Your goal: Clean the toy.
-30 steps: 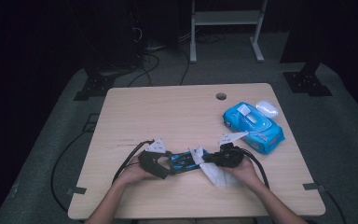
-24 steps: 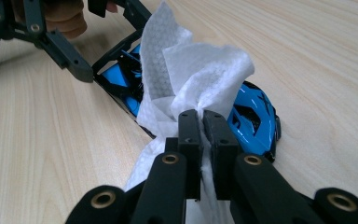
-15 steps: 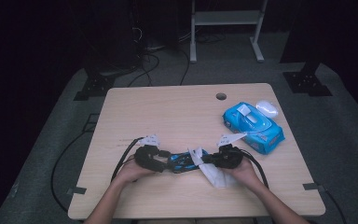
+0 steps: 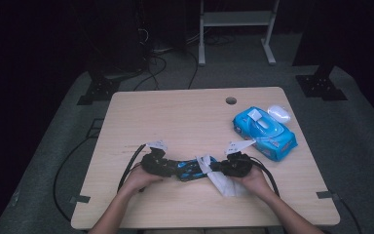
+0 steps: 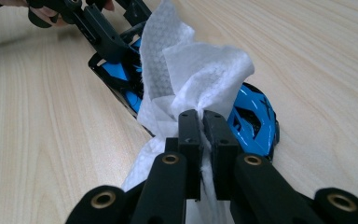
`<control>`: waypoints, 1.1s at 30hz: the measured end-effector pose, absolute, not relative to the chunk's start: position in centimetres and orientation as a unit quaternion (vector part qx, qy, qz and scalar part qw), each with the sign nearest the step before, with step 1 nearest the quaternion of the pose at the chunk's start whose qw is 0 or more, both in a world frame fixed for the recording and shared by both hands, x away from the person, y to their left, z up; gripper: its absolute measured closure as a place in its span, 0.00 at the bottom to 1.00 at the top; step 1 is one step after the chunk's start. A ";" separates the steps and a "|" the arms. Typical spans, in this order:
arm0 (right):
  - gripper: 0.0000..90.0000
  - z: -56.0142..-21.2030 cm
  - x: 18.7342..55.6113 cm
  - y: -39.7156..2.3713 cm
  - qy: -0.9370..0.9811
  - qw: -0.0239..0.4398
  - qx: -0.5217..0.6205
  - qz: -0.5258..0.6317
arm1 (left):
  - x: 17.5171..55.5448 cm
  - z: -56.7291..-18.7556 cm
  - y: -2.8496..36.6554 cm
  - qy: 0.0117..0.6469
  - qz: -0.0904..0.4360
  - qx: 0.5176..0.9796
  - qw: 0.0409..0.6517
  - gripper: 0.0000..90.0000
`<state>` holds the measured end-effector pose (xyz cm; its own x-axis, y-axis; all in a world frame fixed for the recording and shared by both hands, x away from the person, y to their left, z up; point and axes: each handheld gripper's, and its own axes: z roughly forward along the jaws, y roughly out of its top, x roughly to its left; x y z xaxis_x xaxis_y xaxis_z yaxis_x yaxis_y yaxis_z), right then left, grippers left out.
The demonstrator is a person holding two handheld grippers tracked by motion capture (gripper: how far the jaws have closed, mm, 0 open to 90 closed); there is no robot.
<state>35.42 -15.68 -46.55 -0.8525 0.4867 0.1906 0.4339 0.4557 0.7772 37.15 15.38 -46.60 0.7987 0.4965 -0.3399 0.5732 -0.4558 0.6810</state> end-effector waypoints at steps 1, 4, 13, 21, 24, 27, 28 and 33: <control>0.95 -46.6 35.4 -15.7 0.852 0.029 0.270 0.447 | 37.1 -46.6 15.4 0.312 -0.041 0.851 0.419 0.53; 0.95 -46.6 35.4 -15.7 0.851 0.030 0.271 0.448 | 36.9 -46.5 15.4 0.310 -0.031 0.853 0.419 0.55; 0.95 -46.6 35.3 -15.5 0.853 0.037 0.266 0.447 | 37.3 -46.2 15.1 0.366 -0.090 0.845 0.379 0.41; 0.95 -46.6 35.0 -15.5 0.851 0.044 0.267 0.449 | 36.8 -46.0 15.0 0.351 -0.057 0.849 0.390 0.61; 0.95 -46.7 34.8 -15.6 0.850 0.046 0.268 0.452 | 36.4 -46.1 15.2 0.341 -0.044 0.849 0.402 0.61; 0.95 -46.6 34.6 -15.6 0.853 0.052 0.261 0.450 | 36.1 -46.2 15.2 0.326 -0.028 0.851 0.412 0.62; 0.95 -46.5 34.5 -15.6 0.856 0.060 0.256 0.446 | 35.9 -46.2 15.2 0.319 -0.022 0.852 0.415 0.62; 0.95 -46.3 34.7 -16.3 0.849 0.076 0.264 0.451 | 35.0 -46.1 14.9 0.277 0.024 0.859 0.429 0.62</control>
